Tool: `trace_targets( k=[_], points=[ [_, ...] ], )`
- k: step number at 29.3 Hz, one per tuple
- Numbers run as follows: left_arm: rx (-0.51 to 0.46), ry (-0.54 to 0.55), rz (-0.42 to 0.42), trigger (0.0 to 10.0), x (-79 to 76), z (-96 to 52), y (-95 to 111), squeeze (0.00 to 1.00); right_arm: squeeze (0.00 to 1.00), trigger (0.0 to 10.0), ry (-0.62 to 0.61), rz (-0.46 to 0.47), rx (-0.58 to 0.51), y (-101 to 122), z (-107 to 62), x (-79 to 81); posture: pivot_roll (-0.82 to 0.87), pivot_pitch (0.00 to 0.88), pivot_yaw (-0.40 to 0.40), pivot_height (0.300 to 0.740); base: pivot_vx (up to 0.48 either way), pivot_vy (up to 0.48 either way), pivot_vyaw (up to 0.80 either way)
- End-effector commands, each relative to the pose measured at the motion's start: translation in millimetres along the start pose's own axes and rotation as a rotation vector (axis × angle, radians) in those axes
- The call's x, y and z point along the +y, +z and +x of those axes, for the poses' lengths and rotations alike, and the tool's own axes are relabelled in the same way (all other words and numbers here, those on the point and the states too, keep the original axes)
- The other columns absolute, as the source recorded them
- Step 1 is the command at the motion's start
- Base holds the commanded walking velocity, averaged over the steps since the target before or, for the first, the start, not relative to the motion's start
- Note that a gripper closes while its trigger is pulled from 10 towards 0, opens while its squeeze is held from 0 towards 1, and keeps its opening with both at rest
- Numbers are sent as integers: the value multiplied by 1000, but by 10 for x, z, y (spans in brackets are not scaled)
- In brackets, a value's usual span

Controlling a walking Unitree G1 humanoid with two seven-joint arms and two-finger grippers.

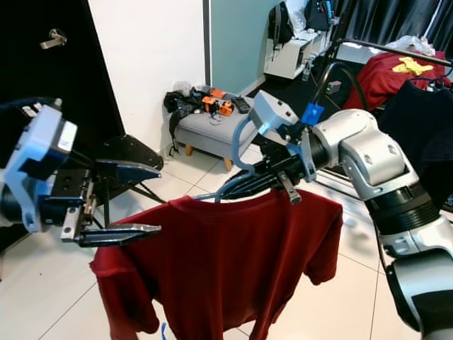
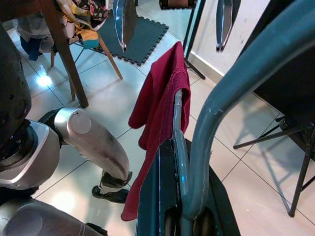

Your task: Hang hanger

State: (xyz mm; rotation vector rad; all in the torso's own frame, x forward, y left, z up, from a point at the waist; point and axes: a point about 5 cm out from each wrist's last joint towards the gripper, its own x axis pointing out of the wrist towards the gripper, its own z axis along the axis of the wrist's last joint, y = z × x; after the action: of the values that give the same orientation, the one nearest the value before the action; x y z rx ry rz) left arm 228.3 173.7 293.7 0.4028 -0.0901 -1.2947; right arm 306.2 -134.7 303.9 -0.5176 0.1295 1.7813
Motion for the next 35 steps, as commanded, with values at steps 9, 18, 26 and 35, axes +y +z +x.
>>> trace_targets(
  k=[9, 18, 26, 35],
  points=[
    [50, 10, -7, 10000, -7, 221, -131, 0, 0, 10000, 15, -89, -24, 193, 25, 6, -56, 0, -46, 740, 0, 0, 0],
    [151, 121, 7, 0, 115, 354, -312, 0, 0, 10000, 29, -109, -55, 263, 53, 12, -57, 0, -45, 740, 0, 0, 0],
    [180, 138, 3, 0, 123, 373, -369, 0, 0, 10000, 30, -110, -59, 266, 63, 16, -57, 0, -45, 740, 0, 0, 0],
    [203, 202, 3, 0, 177, 306, -427, 0, 0, 10000, 29, -107, -62, 240, 85, 35, -57, 0, -44, 740, 0, 0, 0]
  ],
)
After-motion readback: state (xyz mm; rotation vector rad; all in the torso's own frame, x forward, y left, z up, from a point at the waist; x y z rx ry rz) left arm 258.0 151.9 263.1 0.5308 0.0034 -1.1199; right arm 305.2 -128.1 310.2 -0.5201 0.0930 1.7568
